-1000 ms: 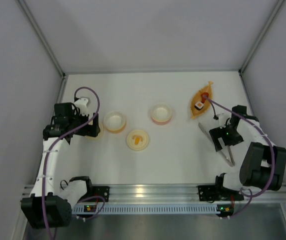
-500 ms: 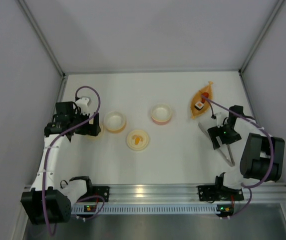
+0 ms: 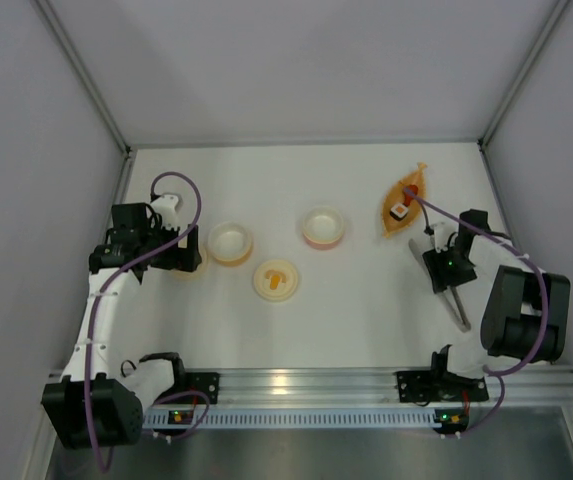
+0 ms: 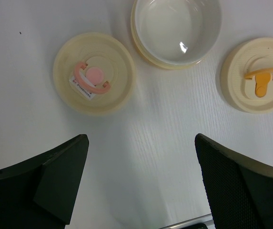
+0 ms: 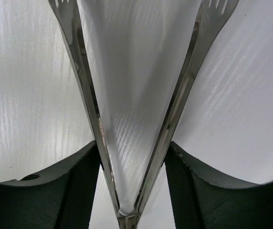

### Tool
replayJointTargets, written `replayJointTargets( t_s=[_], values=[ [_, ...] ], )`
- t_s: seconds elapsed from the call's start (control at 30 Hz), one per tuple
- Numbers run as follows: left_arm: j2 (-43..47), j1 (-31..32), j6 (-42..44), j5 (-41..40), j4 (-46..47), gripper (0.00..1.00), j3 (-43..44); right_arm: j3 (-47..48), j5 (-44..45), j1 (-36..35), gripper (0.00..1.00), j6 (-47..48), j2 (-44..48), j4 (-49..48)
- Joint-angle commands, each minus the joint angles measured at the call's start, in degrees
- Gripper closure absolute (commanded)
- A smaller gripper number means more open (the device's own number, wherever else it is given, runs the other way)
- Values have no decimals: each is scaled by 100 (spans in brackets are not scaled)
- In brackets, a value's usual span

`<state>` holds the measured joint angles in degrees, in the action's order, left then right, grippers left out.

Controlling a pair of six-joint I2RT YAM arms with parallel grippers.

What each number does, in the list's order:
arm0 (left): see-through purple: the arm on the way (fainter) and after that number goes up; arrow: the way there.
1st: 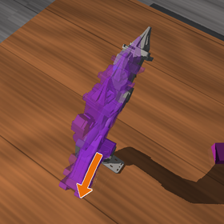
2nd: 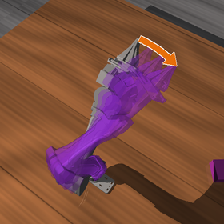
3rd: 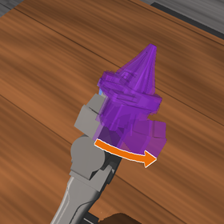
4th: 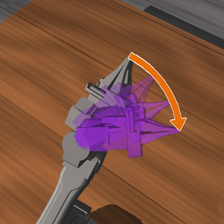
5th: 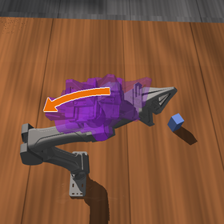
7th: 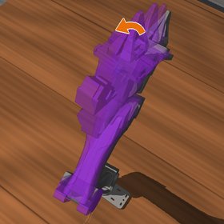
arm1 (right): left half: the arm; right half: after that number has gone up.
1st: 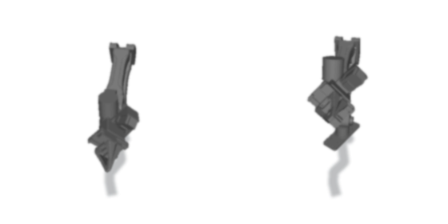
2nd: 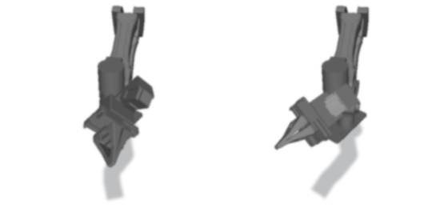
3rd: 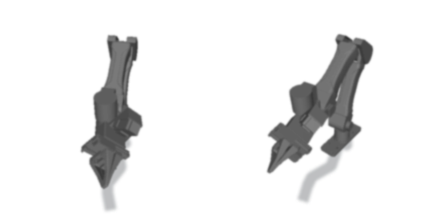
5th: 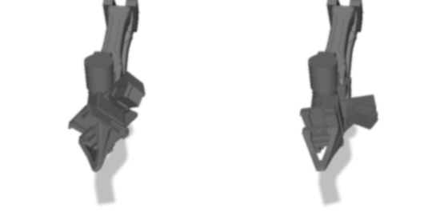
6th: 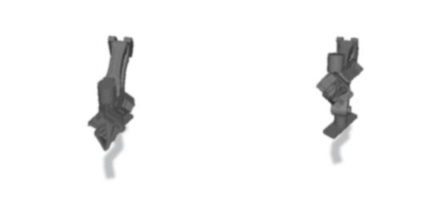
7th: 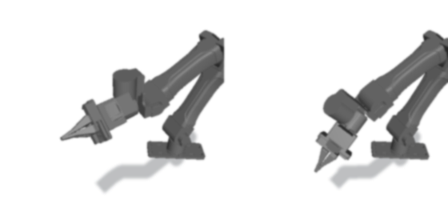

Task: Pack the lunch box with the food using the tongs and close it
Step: Pick up the clamp at the center of the board.

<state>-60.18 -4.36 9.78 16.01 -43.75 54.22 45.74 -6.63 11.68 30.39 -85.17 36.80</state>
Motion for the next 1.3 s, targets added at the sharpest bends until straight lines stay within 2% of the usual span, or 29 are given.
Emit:
replayJointTargets(
  t_s=[0.0,0.07,0.4,0.6,0.8,1.27],
  values=[
    [59,-21,59,25,174,2,238,-126,-294,0,47,-25,114,-191],
    [68,-21,68,7,173,2,247,-47,-408,158,51,-33,228,-86],
    [103,-21,77,16,165,2,247,453,-857,993,53,195,1054,767],
    [95,-21,59,51,182,2,282,743,-1172,1274,56,169,1055,987],
    [103,-21,77,7,173,2,318,1270,-1621,1407,62,-77,1054,1259],
    [-283,-21,-99,-46,182,2,529,3045,-2729,1416,65,-885,1072,2192]
  ],
)
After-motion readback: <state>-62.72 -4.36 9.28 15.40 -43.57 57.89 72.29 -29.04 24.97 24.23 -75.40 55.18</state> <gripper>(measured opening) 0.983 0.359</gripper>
